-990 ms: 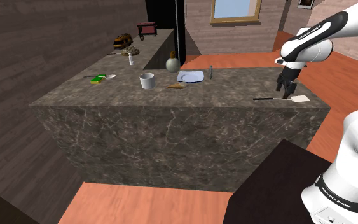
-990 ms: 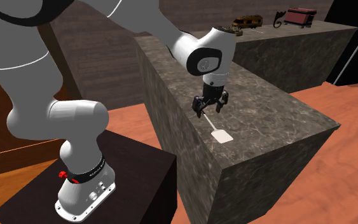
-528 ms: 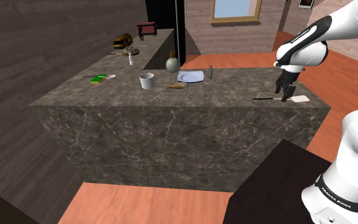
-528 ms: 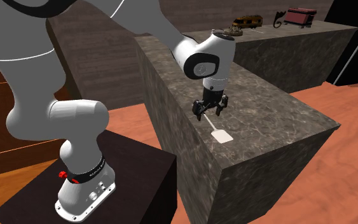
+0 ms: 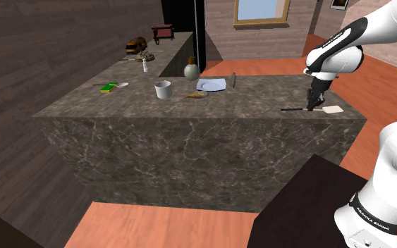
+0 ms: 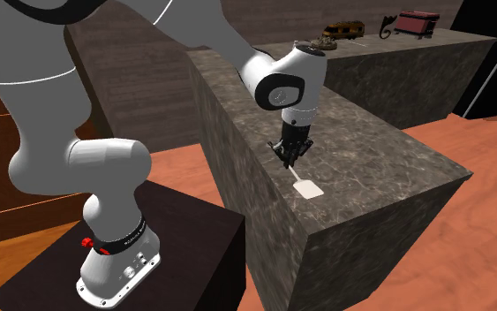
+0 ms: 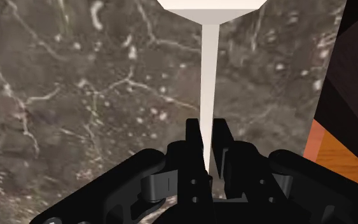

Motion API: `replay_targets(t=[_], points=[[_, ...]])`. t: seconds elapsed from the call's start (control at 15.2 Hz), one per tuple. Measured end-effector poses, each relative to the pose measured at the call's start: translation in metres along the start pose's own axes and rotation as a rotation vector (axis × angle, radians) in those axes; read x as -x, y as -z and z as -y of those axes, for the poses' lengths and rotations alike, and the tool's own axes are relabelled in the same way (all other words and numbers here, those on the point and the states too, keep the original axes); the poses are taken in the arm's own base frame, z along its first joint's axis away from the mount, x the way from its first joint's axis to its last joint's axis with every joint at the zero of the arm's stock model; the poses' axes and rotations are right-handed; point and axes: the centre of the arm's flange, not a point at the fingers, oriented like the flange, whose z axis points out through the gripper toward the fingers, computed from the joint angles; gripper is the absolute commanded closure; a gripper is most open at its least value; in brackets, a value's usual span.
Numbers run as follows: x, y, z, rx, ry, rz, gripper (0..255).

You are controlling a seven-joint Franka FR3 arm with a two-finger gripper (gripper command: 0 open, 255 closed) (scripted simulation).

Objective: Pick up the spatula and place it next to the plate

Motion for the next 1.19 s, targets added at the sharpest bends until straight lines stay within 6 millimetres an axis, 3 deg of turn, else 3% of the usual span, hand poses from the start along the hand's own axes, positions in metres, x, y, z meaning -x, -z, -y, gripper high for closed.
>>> replay_targets(t=[0.4, 1.19], points=[[0.000, 0.002, 0.000, 0.000, 0.000, -0.001, 255], [-0.004, 0.062, -0.001, 0.000, 0.000, -0.001, 255]])
